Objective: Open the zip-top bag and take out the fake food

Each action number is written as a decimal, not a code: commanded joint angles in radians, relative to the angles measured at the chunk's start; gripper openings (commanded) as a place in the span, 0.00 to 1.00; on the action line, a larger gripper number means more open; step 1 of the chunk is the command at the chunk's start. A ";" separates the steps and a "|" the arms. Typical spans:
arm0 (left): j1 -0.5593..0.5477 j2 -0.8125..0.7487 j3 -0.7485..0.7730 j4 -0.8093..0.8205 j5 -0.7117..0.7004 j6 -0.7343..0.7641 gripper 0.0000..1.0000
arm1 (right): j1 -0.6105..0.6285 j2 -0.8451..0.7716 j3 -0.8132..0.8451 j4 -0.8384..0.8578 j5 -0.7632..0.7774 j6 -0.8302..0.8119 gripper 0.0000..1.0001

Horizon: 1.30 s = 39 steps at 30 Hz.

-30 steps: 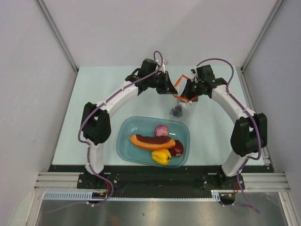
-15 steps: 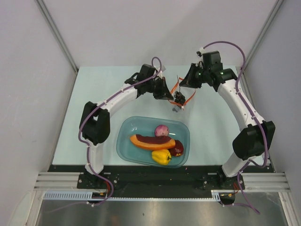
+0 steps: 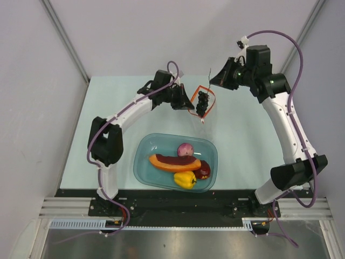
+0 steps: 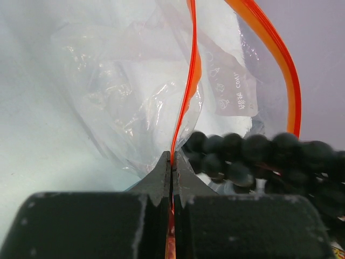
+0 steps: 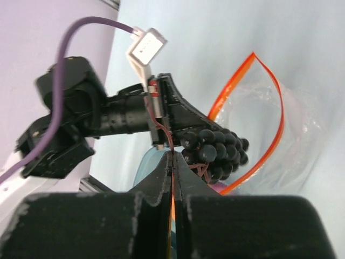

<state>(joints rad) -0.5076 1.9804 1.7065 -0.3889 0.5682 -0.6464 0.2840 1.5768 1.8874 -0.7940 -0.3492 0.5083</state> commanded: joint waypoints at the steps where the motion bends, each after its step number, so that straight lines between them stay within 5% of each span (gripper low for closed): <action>1: 0.018 -0.017 0.028 0.028 0.006 0.010 0.00 | 0.006 -0.072 0.065 -0.002 -0.037 0.030 0.00; 18: 0.156 0.041 0.102 0.021 -0.021 0.008 0.00 | 0.312 -0.199 -0.149 0.016 -0.313 -0.063 0.00; 39: 0.162 0.003 0.076 -0.018 -0.039 0.039 0.00 | 0.511 -0.146 -0.363 0.064 -0.349 -0.143 0.00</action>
<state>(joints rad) -0.3466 2.0270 1.7565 -0.4076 0.5407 -0.6407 0.7784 1.4277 1.5288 -0.7647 -0.6788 0.4049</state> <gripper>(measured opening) 0.005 0.009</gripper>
